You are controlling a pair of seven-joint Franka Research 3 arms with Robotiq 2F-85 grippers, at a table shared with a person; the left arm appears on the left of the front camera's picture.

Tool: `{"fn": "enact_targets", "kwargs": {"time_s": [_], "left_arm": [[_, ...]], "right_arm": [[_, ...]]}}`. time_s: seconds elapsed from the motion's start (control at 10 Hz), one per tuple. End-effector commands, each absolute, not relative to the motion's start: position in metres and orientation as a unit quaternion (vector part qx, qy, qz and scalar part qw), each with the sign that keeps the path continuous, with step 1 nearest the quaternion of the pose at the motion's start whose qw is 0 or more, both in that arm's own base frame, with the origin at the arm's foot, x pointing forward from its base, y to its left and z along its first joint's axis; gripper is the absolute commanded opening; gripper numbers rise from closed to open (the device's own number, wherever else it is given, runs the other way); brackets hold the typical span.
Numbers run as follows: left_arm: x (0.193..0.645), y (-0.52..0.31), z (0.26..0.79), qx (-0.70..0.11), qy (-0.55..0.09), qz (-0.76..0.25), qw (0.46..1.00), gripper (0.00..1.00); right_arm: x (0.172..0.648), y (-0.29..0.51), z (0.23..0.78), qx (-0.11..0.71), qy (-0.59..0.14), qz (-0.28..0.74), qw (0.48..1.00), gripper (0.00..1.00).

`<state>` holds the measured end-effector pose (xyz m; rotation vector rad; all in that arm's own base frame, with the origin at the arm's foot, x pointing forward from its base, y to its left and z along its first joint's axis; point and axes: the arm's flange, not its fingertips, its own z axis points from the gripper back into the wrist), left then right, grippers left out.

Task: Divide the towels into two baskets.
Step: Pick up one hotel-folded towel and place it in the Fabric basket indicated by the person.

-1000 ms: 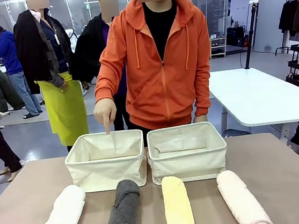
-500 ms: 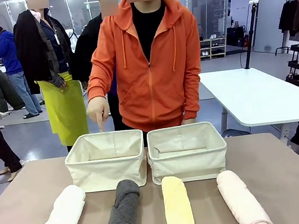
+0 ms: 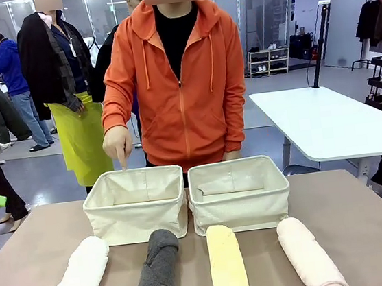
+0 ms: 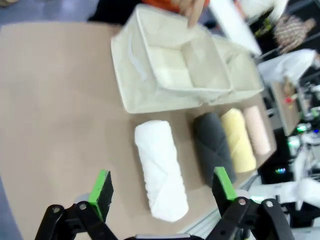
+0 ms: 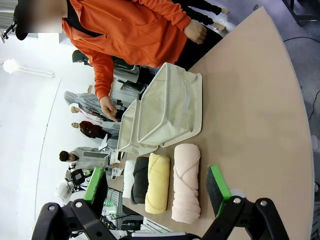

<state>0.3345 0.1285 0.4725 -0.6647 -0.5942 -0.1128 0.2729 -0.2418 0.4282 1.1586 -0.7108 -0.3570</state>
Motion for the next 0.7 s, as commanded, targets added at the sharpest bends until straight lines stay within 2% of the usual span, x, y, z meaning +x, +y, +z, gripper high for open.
{"fn": "enact_targets", "kwargs": {"time_s": [0.0, 0.1, 0.6], "left_arm": [[0.322, 0.1, 0.459, -0.262, -0.266, -0.081, 0.924, 1.0], [0.326, 0.091, 0.456, -0.232, -0.258, -0.089, 0.934, 1.0], [0.324, 0.018, 0.424, -0.191, -0.201, -0.12, 0.953, 1.0]], "right_arm": [[0.271, -0.243, 0.431, 0.537, -0.329, -0.164, 0.759, 1.0], [0.271, -0.243, 0.431, 0.537, -0.329, -0.164, 0.759, 1.0], [0.271, -0.243, 0.431, 0.537, -0.329, -0.164, 0.759, 1.0]]}}
